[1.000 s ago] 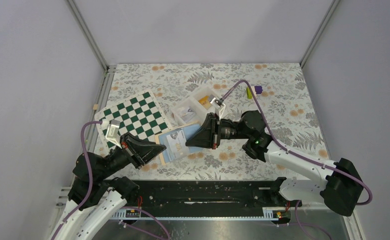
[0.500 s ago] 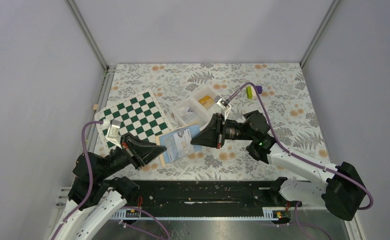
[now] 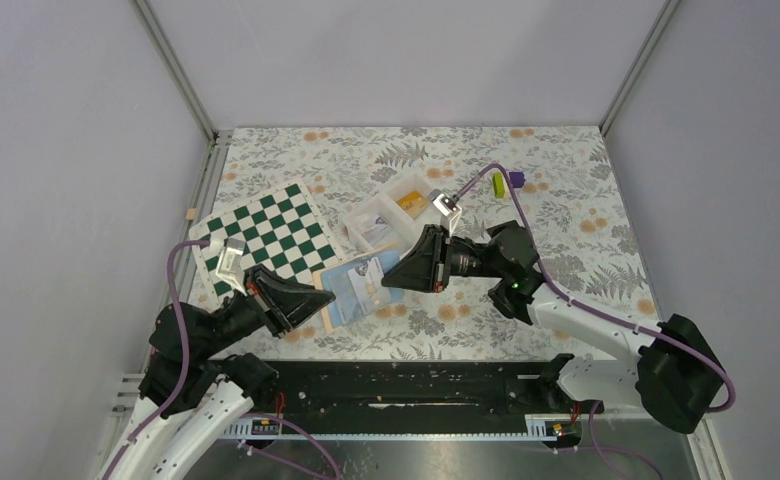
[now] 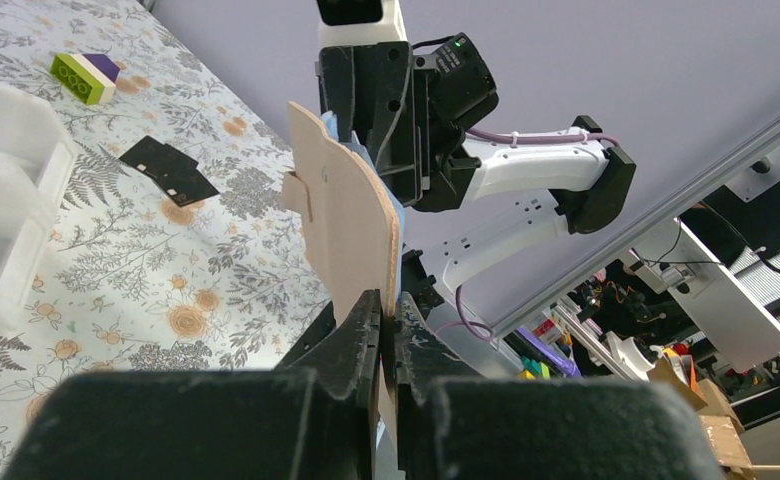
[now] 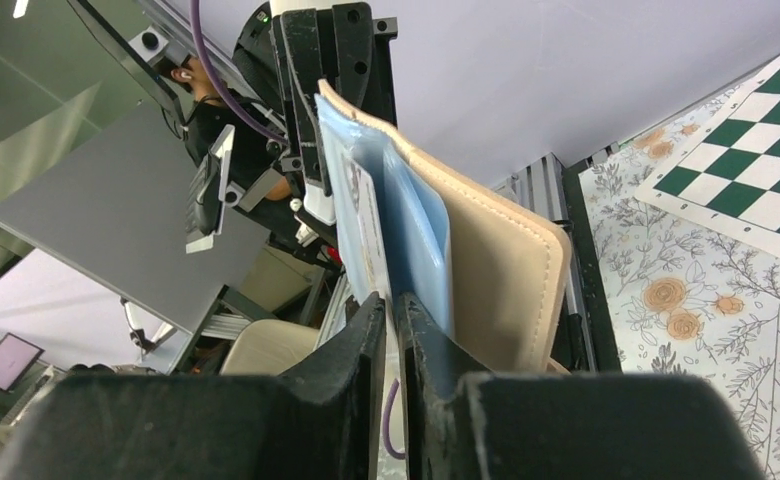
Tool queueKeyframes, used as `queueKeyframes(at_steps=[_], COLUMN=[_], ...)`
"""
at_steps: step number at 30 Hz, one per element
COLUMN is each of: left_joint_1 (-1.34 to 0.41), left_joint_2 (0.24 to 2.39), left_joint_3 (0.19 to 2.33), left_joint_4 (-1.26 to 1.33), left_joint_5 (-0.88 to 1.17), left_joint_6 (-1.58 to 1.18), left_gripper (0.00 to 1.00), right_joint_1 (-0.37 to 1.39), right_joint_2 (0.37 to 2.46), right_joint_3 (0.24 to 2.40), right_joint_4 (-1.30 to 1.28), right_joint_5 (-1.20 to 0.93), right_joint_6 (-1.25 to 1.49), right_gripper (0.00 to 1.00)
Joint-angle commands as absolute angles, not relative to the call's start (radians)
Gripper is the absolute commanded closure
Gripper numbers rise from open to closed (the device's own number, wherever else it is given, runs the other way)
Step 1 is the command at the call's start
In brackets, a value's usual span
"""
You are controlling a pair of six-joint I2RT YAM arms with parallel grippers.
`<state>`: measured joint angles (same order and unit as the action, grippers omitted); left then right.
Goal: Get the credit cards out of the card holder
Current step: Remove the credit card from the card holder, then place the credit card in the storage box.
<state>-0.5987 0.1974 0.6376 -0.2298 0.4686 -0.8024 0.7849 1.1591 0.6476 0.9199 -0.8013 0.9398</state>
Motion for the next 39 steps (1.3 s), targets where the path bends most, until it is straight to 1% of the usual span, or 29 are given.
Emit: queueKeyframes(at_steps=[1,7,8,10,11,17,23,26,31,34,37,39], left_joint_1=[-0.595,-0.595,-0.595,-0.595,-0.595,-0.595,-0.595,-0.595,-0.595,-0.595,-0.595,-0.595], left_joint_2=[0.214,0.212,0.213,0.214,0.212,0.197,0.166,0.165,0.16,0.137,0.104,0.077], left_joint_3=[0.632,0.628,0.628,0.628,0.628,0.658,0.7,0.706,0.696,0.712,0.74,0.755], left_joint_4=[-0.148,-0.15,-0.15,-0.15,-0.151,-0.247,-0.352,-0.36,-0.349,-0.401,-0.48,-0.524], left_joint_5=[0.496,0.495,0.495,0.494,0.491,0.401,0.284,0.264,0.232,0.137,-0.01,-0.116], left_joint_6=[-0.819,-0.818,-0.817,-0.814,-0.812,-0.768,-0.724,-0.709,-0.708,-0.691,-0.665,-0.659], left_gripper=[1.0,1.0,1.0,1.0,1.0,1.0,1.0,1.0,1.0,1.0,1.0,1.0], right_joint_1=[0.779,0.778,0.779,0.778,0.778,0.74,0.664,0.657,0.654,0.65,0.65,0.65], right_joint_2=[1.209,1.218,1.217,1.213,1.21,1.153,1.032,0.99,0.979,0.956,0.928,0.915], right_joint_3=[0.671,0.675,0.676,0.671,0.67,0.639,0.599,0.59,0.594,0.579,0.543,0.529], right_joint_4=[1.091,1.105,1.104,1.101,1.101,1.052,0.89,0.848,0.841,0.83,0.816,0.755], right_joint_5=[-0.849,-0.855,-0.856,-0.853,-0.851,-0.815,-0.764,-0.743,-0.729,-0.65,-0.488,-0.361], right_joint_6=[1.04,1.049,1.047,1.039,1.038,1.018,0.94,0.912,0.914,0.924,0.953,0.966], right_gripper=[0.83,0.8,0.83,0.96,1.0,1.0,1.0,1.0,1.0,1.0,1.0,1.0])
